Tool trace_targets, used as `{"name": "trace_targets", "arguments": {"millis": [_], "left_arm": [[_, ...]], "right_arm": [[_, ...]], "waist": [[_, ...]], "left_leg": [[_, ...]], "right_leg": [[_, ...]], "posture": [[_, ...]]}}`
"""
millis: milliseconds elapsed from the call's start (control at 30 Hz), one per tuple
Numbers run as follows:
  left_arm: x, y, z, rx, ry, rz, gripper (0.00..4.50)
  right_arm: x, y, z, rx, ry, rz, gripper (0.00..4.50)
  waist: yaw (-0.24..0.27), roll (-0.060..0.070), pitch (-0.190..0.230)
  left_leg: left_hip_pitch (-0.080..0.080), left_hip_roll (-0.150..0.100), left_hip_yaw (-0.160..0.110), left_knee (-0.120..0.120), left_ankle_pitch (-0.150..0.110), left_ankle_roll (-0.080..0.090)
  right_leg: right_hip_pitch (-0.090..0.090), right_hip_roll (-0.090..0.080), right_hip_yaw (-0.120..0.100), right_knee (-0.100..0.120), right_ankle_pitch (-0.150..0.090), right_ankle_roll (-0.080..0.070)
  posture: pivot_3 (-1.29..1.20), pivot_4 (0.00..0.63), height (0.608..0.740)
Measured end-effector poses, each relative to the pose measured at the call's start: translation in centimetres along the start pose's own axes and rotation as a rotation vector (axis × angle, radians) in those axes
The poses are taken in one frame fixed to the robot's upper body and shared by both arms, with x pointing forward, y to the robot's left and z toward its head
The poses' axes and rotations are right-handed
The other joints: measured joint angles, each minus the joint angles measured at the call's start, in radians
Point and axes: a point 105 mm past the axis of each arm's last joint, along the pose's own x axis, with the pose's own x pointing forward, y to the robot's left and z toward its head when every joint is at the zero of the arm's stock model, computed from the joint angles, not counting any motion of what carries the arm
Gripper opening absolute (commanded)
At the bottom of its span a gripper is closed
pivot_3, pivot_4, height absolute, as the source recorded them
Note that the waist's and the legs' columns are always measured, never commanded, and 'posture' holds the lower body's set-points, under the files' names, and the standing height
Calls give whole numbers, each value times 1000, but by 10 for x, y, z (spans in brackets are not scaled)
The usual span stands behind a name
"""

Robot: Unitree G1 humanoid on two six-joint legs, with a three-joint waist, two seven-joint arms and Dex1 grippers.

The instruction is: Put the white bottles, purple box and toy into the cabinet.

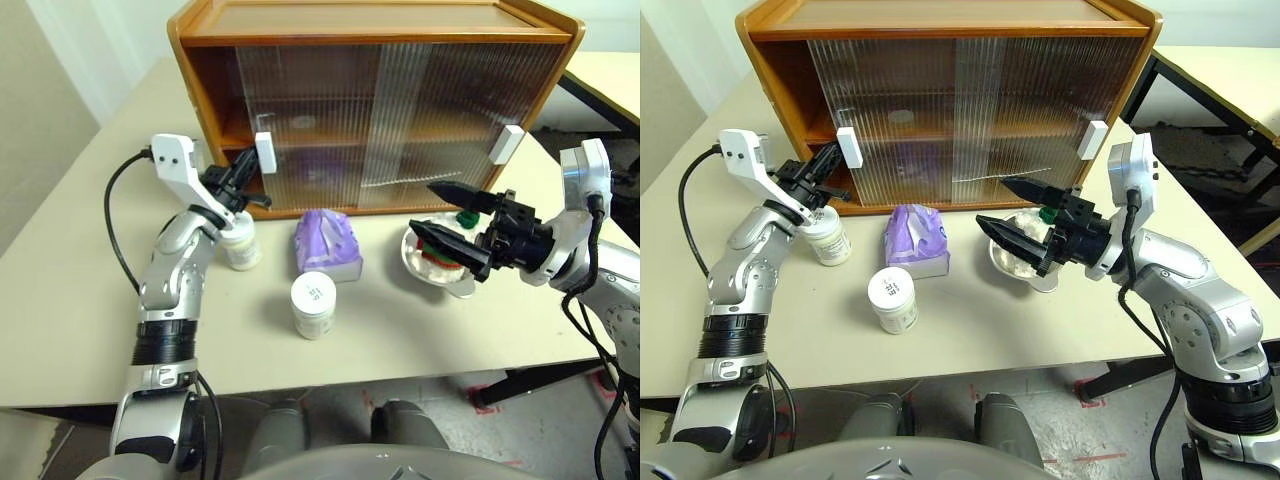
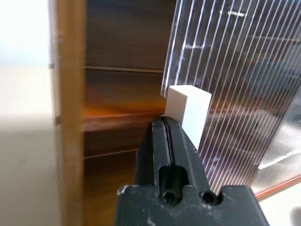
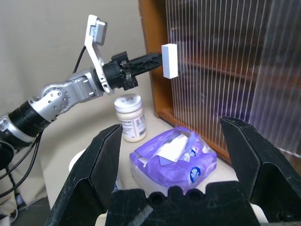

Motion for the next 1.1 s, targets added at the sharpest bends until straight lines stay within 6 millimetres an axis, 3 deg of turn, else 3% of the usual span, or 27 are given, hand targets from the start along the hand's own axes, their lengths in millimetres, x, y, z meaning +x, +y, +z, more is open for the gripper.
{"name": "trace_targets", "arguments": {"millis": [200, 767, 1100], "left_arm": [[10, -9, -6, -19, 19, -37, 9], [37, -62, -24, -55, 56, -216, 9], [45, -74, -32, -71, 68, -251, 9]], "right_arm": [[-1, 2, 0, 2, -2, -9, 4500], [-3, 6, 2, -9, -9, -38, 4500], [-7, 3, 5, -17, -14, -67, 4500]], "waist": [[-20, 0, 0], [-48, 0, 0], [-57, 0, 0]], "left_leg": [[0, 0, 0, 0, 0, 0], [0, -1, 0, 1, 0, 1], [0, -1, 0, 1, 0, 1]], "right_leg": [[0, 1, 0, 0, 0, 0], [0, 1, 1, 0, 0, 4], [0, 1, 2, 0, 0, 4]], "posture": [[-85, 0, 740], [-141, 0, 740], [-151, 0, 740]]}}
